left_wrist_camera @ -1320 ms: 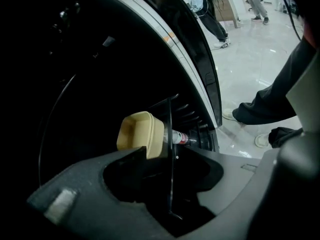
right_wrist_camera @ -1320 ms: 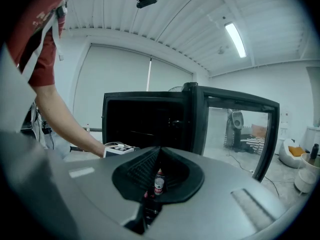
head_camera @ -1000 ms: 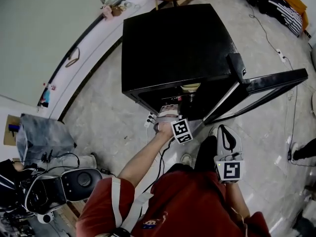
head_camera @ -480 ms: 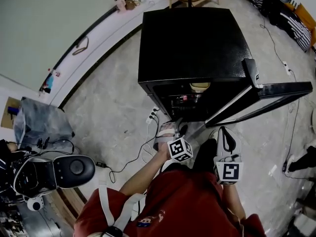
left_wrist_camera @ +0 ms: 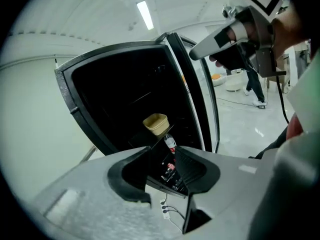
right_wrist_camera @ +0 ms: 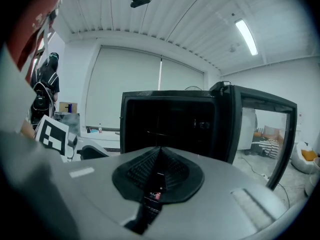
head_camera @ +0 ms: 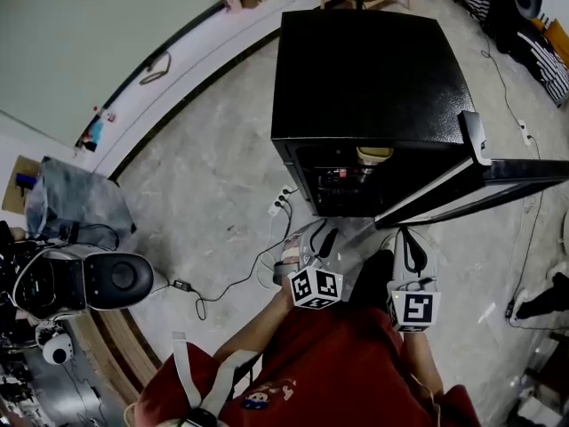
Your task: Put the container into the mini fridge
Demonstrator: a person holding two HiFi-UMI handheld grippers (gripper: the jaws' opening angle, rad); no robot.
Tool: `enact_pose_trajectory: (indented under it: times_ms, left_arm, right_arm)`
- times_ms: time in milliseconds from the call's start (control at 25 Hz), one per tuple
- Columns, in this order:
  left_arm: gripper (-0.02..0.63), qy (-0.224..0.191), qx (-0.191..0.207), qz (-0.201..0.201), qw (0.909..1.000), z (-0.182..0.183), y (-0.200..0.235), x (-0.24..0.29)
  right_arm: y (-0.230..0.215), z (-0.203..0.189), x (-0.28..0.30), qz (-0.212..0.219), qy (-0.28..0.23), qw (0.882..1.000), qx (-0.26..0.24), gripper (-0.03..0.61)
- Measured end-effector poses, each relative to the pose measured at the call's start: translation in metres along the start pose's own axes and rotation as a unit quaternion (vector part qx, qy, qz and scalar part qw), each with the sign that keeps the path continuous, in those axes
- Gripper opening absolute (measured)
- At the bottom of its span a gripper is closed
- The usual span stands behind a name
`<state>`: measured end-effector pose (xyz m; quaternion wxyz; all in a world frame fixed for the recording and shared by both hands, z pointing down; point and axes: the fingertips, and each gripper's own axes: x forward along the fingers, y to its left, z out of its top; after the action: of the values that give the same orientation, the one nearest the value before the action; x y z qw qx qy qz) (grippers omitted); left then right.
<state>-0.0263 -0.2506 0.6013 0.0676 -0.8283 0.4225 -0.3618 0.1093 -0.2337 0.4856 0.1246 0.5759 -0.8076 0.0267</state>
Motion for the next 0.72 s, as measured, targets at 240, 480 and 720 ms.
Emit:
enact_pose_trajectory:
  times_ms: [240,480,720]
  left_arm:
    - [0.158,-0.053,-0.058,0.022,0.9967,0.018,0.030,-0.025]
    - [0.152,-0.138,-0.139,0.036,0.9800,0.039,0.053,-0.045]
    - [0.111,-0.185,-0.164,0.042,0.9679,0.057,0.071,-0.061]
  right_arm:
    - [0.013,0.015,0.015,0.012,-0.008,1.000,-0.001,0.002]
    - [0.015,0.021,0.016,0.009,-0.010,1.000,-0.013,0.002]
    - [0.009,0.020,0.010,-0.004,-0.004,1.000,-0.015,0.002]
